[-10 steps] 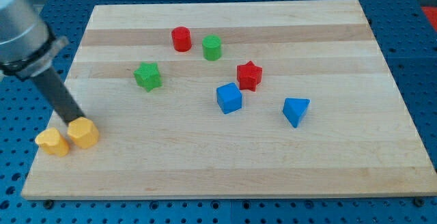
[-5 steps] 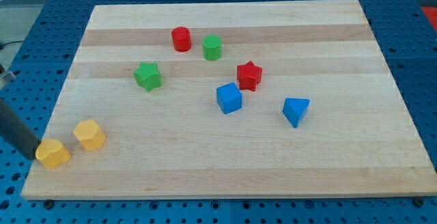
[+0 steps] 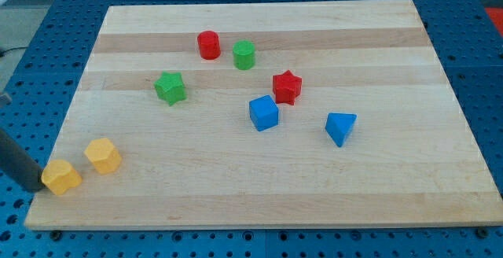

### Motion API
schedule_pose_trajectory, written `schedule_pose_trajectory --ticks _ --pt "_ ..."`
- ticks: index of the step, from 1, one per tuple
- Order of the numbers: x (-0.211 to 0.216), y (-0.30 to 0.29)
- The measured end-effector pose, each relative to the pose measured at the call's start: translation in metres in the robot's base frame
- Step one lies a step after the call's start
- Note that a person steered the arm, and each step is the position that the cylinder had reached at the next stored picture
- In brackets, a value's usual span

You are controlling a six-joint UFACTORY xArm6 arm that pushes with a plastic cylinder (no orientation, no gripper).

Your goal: Push the yellow blocks to the bottom left of the board

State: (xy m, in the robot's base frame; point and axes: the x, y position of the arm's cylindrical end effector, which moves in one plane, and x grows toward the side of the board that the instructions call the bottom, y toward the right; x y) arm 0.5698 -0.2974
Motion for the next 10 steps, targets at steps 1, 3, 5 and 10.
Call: schedule_pose_trajectory --ticks 1,3,5,10 --pt "0.015 0.025" --pt "0.023 0.062" --pt "-0.008 0.09" --pt "-0.136 0.221"
